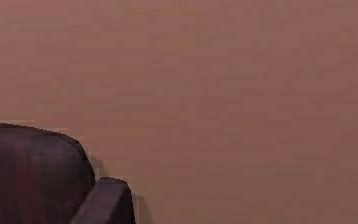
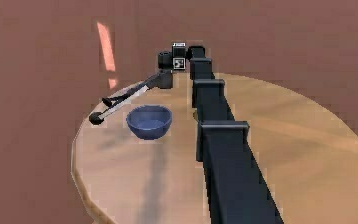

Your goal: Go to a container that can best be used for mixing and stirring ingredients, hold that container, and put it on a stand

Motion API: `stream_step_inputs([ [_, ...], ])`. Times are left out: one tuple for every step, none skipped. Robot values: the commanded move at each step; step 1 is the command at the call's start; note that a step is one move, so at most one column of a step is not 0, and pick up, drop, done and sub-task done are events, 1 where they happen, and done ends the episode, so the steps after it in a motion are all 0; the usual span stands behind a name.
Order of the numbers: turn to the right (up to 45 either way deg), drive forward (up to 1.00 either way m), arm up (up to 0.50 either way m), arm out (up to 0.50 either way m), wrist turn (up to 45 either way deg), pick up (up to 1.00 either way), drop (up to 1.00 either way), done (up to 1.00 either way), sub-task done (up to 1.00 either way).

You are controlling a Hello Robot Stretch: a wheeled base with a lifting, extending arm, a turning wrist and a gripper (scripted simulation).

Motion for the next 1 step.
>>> stream_step_inputs([
  [0.0, 0.0, 0.0, 0.0, 45.0, 0.0, 0.0, 0.0, 0.0],
])
